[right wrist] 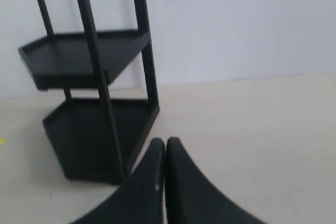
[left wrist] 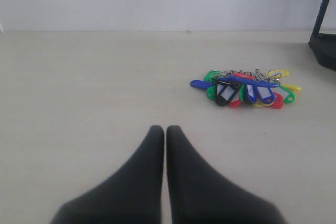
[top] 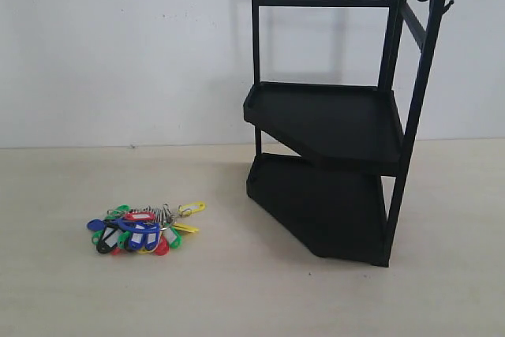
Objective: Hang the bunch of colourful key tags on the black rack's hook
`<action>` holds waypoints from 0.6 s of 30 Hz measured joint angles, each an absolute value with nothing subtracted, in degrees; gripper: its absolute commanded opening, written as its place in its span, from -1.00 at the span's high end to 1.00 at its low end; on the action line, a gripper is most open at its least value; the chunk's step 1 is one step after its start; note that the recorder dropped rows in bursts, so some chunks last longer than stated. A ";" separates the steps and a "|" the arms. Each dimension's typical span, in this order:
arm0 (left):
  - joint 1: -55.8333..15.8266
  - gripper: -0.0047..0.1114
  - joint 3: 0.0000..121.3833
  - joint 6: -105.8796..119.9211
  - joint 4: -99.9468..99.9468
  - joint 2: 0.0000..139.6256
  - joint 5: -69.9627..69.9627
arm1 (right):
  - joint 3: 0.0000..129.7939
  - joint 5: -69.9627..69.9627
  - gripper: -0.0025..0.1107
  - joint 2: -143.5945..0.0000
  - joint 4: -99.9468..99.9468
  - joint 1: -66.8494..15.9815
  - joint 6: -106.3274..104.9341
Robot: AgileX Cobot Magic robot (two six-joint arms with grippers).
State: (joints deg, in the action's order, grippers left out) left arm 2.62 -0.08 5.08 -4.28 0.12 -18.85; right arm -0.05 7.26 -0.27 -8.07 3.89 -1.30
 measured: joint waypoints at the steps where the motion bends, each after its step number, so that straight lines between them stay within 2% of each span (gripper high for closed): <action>1: 2.62 0.84 -0.08 5.08 -4.28 0.12 -18.85 | -0.05 1.96 0.96 -0.27 -8.07 3.89 -1.30; 5: 2.62 0.84 -0.08 5.08 -4.28 0.12 -18.85 | -0.05 -14.08 0.96 -0.27 -8.07 3.89 -1.30; 7: 2.62 0.84 -0.08 5.08 -4.28 0.12 -18.85 | 0.36 -15.24 0.96 -0.27 -8.07 3.89 -1.30; 13: 2.62 0.84 -0.08 5.08 -4.28 0.12 -18.85 | 12.21 -1.95 0.96 -2.15 -8.21 3.89 -6.51; 18: 2.62 0.84 -0.08 5.08 -4.28 0.12 -18.85 | 20.35 14.85 0.96 -14.71 -8.21 3.89 -7.06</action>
